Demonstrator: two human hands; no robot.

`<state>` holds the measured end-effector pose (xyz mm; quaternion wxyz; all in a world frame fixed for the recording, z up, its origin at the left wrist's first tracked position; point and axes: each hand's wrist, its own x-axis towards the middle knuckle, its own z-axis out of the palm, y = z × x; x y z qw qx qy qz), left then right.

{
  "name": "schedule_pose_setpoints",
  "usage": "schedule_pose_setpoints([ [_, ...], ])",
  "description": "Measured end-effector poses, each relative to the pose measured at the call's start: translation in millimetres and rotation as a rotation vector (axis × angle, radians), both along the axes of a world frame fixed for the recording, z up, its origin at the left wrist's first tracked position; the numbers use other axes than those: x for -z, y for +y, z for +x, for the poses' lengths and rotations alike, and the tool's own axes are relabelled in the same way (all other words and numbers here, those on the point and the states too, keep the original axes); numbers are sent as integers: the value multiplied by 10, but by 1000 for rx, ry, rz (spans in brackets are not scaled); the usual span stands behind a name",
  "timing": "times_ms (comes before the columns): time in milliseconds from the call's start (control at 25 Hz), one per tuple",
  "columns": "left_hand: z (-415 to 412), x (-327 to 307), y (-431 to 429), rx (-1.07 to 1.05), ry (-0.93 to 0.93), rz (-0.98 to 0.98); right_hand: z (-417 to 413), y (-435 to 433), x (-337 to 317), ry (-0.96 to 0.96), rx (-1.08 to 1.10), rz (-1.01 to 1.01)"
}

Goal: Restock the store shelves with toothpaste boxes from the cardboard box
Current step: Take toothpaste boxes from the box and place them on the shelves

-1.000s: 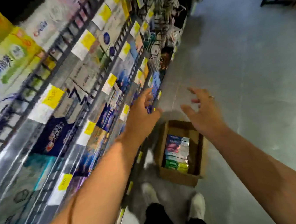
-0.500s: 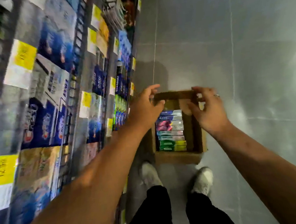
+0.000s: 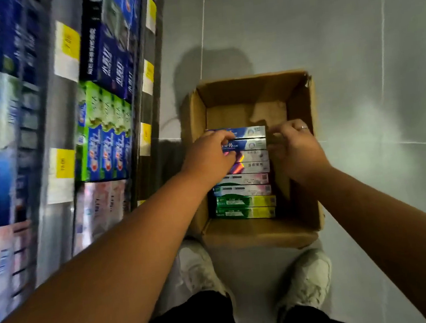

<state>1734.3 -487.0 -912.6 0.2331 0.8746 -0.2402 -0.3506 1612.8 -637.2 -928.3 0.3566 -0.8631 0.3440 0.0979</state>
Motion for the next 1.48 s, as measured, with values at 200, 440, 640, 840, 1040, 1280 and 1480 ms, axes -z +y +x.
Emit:
schedule_pose_setpoints([
  [200,108,980,-99,186,-98,150,264,-205,988,59,-144,-53],
  [440,300,1803,-299,469,-214,436,645,-488,1679,261,-456,-207],
  [640,437,1982,-377,688,-435,542,834,-606,1937,314,-641,-314],
  [840,534,2022,-470,776,-506,642,934,-732,2005,299,-535,-215],
  [1040,634,1940,-478,640,-413,546,922,-864,2014,148,-181,-53],
  [1280,583,1621,-341,200,-63,49,901,-820,1868,-106,418,444],
  [1480,379,1348,-161,-327,152,-188,627,-735,1564,-276,594,490],
])
